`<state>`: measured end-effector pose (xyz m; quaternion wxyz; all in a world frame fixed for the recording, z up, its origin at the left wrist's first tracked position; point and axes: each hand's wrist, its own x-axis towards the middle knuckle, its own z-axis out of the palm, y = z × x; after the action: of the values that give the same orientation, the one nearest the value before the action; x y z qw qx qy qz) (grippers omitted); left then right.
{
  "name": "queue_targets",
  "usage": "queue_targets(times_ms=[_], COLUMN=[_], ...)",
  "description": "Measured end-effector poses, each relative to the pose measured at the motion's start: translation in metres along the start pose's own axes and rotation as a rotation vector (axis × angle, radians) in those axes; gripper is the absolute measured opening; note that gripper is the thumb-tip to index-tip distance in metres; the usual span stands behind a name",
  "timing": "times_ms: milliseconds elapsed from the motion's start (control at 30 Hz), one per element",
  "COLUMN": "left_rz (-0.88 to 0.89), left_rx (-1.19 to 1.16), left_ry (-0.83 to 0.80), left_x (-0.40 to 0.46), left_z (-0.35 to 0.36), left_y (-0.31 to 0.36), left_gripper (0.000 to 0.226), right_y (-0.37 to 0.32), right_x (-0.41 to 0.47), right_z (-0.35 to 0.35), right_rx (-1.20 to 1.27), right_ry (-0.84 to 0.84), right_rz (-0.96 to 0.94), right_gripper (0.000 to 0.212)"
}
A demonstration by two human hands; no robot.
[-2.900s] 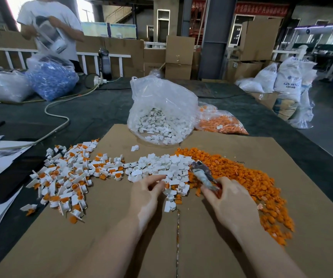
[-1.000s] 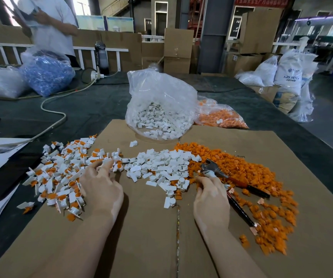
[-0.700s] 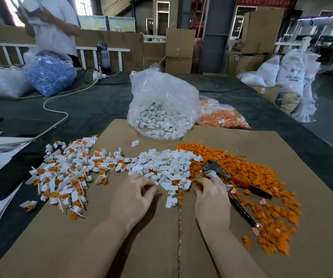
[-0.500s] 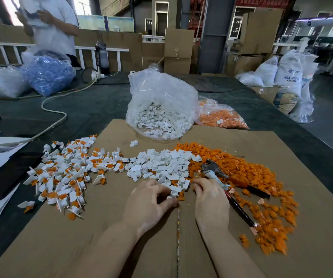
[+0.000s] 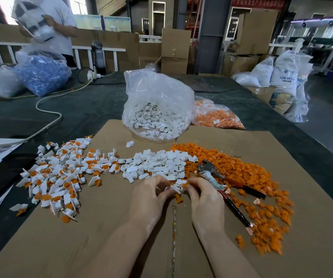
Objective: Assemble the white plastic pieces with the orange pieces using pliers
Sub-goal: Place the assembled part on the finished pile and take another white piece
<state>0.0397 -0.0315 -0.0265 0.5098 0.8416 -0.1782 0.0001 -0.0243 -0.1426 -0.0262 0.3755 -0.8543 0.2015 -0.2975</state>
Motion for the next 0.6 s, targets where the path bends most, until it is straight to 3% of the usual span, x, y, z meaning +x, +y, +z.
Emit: queue_targets(times_ms=[300, 433, 600], left_rz=[-0.044, -0.02, -0.03], left_rx=[-0.021, 0.026, -0.021], left_ry=[-0.01, -0.022, -0.042], left_x=[0.0006, -0.0004, -0.0003], left_z=[-0.0031, -0.0034, -0.0043], left_y=[-0.0047, -0.0071, -0.0059], left_gripper=[0.013, 0.03, 0.006], right_y=[0.0016, 0.0016, 0.0019], right_x=[-0.0001, -0.0007, -0.0007], right_z=[0.0003, 0.0003, 0.0006], right_rx=[0.029, 0.032, 0.005], right_ry=[-0.02, -0.033, -0.08], right_rz=[0.01, 0.01, -0.016], right_gripper=[0.004, 0.005, 0.009])
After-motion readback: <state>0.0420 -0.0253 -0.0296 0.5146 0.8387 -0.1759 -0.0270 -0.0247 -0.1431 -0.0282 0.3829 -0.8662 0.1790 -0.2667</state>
